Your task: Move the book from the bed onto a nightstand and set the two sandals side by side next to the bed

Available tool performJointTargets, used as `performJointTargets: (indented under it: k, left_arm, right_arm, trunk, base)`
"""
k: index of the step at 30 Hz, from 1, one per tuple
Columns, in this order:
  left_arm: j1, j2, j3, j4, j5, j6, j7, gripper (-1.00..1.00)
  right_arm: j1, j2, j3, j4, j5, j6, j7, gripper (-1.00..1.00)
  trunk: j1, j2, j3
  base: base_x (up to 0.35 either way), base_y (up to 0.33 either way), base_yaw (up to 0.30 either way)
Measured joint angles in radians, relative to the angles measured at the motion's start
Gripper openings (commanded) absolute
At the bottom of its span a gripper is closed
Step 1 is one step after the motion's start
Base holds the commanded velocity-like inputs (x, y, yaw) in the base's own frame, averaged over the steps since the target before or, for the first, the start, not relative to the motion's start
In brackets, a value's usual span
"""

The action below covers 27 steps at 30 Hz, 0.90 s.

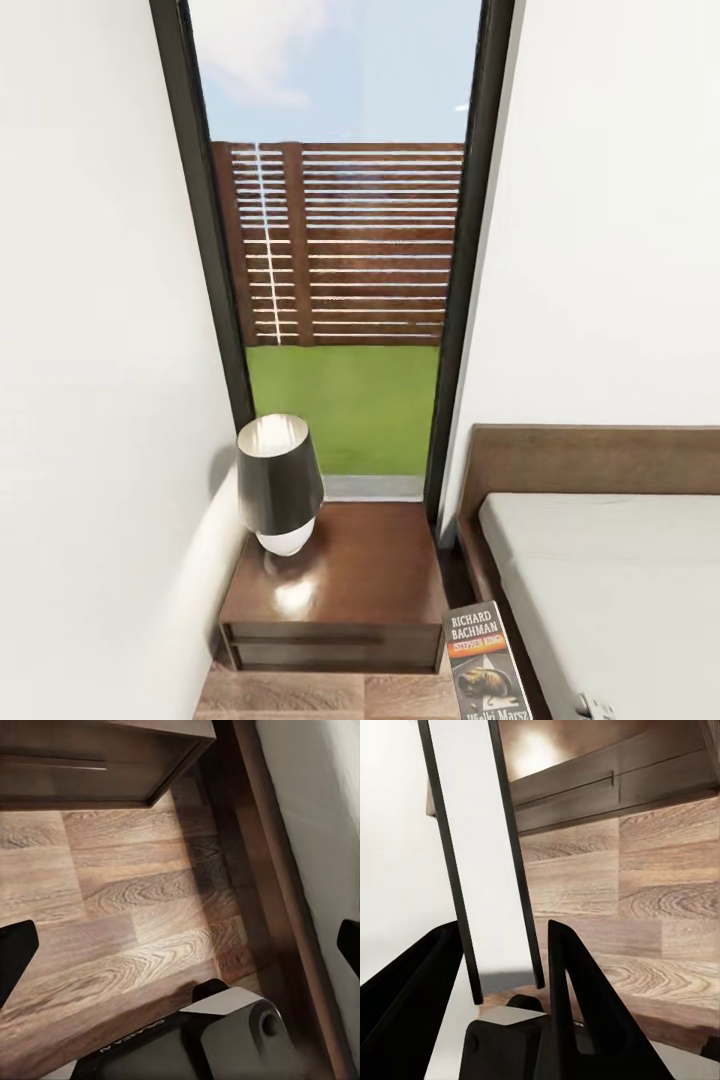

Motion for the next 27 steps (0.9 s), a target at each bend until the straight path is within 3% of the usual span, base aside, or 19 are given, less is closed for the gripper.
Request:
performJointTargets:
  k: [8, 27]
  left_arm:
    - [0.0, 0.0, 0.0, -0.001, 0.0, 0.001, 0.0, 1.0]
    - [0.0, 0.0, 0.0, 0.0, 0.0, 0.001, 0.0, 1.0]
  right_arm:
    - [0.0, 0.0, 0.002, 0.0, 0.001, 0.0, 0.0, -1.0]
    - [0.0, 0.0, 0.004, 0.0, 0.001, 0.0, 0.0, -1.0]
  trunk:
    - [0.0, 0.0, 0.0]
    - [0.0, 0.0, 0.0]
  base:
    - [0.093, 0.0, 0.0]
    - [0.313, 0.0, 0.0]
